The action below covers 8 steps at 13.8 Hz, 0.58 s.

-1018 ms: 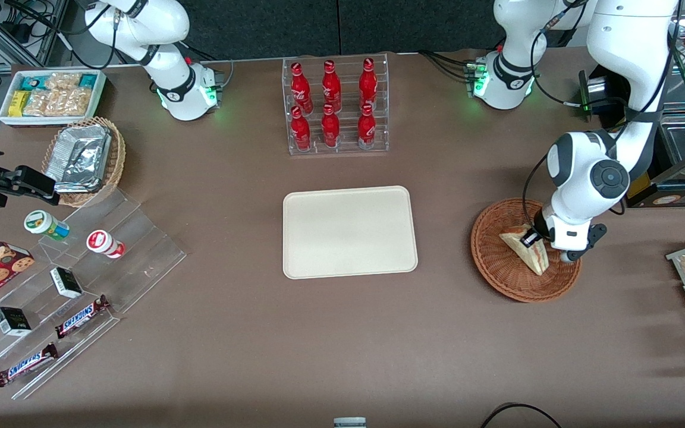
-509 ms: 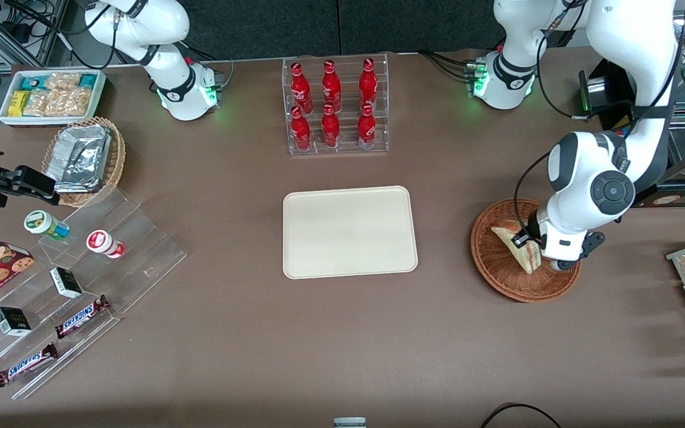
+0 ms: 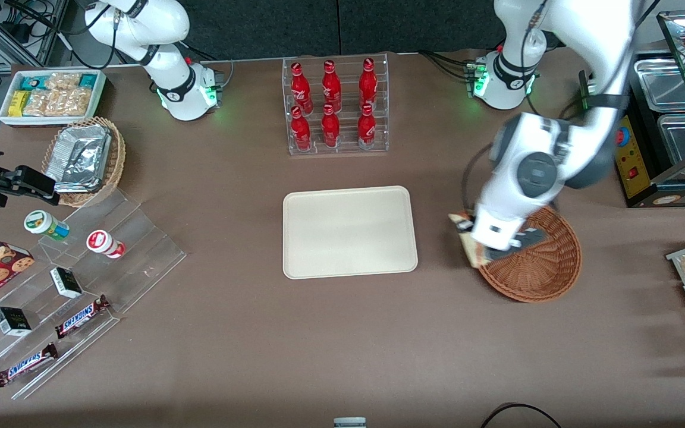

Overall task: Place sandwich from basket to tray
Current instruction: 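Lift the sandwich and carry it over the cream tray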

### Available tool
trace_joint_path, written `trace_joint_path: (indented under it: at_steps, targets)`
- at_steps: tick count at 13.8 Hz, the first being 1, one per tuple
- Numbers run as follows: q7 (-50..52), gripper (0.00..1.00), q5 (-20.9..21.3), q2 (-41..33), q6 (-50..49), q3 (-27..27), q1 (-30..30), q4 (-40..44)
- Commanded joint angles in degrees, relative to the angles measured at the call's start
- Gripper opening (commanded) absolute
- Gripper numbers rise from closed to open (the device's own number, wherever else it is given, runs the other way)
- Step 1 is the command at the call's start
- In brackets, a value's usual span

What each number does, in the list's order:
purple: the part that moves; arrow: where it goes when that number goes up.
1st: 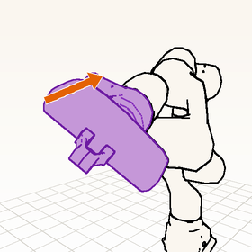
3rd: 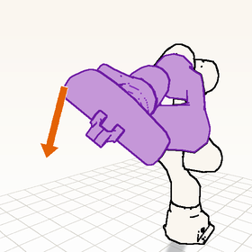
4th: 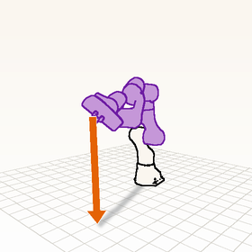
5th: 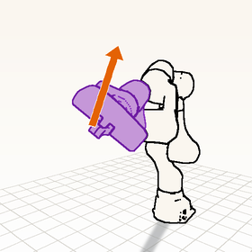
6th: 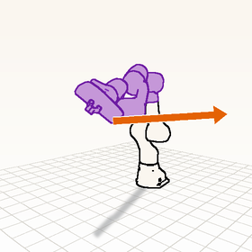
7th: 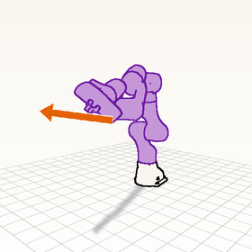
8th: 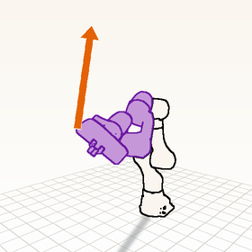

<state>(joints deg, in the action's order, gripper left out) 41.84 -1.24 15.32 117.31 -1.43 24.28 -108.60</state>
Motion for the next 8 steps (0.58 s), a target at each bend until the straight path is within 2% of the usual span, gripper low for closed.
trace_joint_path:
  at_steps: [1, 3, 8]
  targets:
    - [0.78, 0.0, -0.34, 4.88, -0.32, 0.91, 7.16, 5.84]
    - [0.61, 0.0, -2.44, 9.71, 1.68, -0.23, 10.07, 9.44]
    - [1.31, 0.0, -2.89, 16.23, 10.39, -0.5, 17.2, 11.21]
